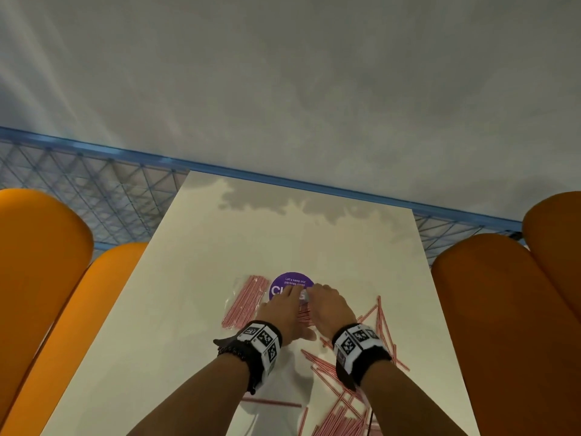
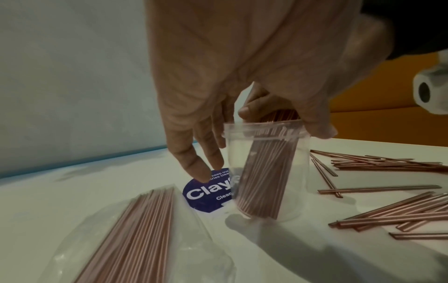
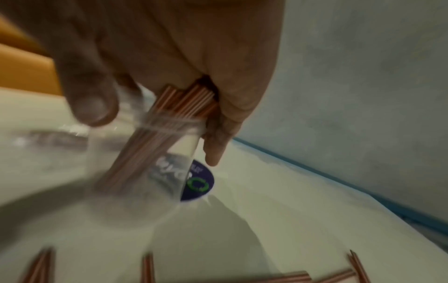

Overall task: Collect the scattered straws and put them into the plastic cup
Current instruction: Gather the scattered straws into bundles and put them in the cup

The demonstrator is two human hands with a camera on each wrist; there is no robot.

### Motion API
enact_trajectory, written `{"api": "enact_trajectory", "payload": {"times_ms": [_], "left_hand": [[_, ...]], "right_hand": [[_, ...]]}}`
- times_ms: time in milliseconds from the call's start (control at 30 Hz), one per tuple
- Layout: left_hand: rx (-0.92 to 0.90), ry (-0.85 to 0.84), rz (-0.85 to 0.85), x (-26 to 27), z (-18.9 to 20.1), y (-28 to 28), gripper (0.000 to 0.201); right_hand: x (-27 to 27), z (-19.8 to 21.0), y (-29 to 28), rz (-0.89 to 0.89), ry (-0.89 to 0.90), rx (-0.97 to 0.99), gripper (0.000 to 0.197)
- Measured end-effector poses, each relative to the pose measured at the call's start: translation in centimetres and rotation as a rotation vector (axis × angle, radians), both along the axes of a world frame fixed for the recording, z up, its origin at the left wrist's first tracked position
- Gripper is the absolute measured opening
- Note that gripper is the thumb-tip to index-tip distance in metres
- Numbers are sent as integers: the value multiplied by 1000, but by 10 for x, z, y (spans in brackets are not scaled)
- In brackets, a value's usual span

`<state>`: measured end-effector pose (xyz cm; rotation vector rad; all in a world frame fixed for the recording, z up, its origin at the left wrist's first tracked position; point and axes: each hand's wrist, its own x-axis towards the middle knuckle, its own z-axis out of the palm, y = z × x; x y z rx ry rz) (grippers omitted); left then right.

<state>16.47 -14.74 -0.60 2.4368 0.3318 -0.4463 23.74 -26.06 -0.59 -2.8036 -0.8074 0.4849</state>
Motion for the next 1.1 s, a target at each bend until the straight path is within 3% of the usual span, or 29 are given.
{"api": "enact_trajectory", "payload": {"times_ms": [67,133,233,300,333,467,567,667,867,1100], "left_hand": [[-36,-4,27,-4,4,1,115],[-56,-115,87,-15,11,6,110],[1,-371,127,-50,21,15,52],[26,-344,55,-87,26,17,18],[34,-264,-13,-106,24,15,12],[45,89,-257,-191,-5,1,22],[48,215,-289,-238,-27,-11,27],[58,174,-202,-254,-35,-20,11],[124,8,14,-225,-50,-3,11],[273,-90,-102,-159,-54,-18,10]], "right_hand": [[6,21,-10,-117,1,142,25],[12,40,-32,-255,-32,303,24],[-2,55,-74,-243,2,256,19],[-32,50,-96,-93,118,130,18],[-50,45,-105,-10,177,78,18],[-112,6,-141,247,261,-38,6],[-140,-23,-161,435,237,-50,25],[-156,-38,-166,532,214,-23,38],[-157,-35,-155,530,214,41,21],[-158,-29,-113,520,252,97,21]]}}
